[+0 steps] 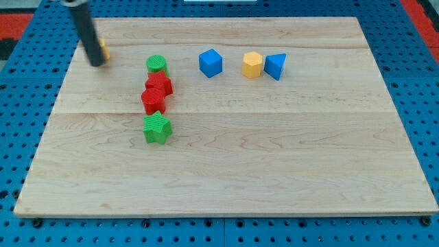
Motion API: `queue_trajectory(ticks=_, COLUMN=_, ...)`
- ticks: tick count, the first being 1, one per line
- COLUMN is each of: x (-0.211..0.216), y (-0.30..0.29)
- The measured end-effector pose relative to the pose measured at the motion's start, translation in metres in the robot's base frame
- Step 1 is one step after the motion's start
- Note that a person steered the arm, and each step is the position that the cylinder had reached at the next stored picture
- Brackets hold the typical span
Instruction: Put the yellow heart diagonally top right to the green circle
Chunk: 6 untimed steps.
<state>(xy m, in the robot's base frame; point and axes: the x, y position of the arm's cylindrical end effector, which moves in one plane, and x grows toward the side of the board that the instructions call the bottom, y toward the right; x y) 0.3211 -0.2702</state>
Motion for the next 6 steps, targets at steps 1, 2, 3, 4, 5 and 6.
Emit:
queue_trajectory(ticks=1, x=-0.048, y=-0.002)
queue_trajectory(ticks=2, x=-0.049, y=0.099)
queue_trajectory(ticks=3, x=-0.049, y=0.075)
queue_trajectory(ticks=4, x=-0.003, y=0.054)
queue_trajectory(ticks=5, x=-0.001, y=0.089)
queue_trajectory(ticks=6, x=-0.05, y=0.149)
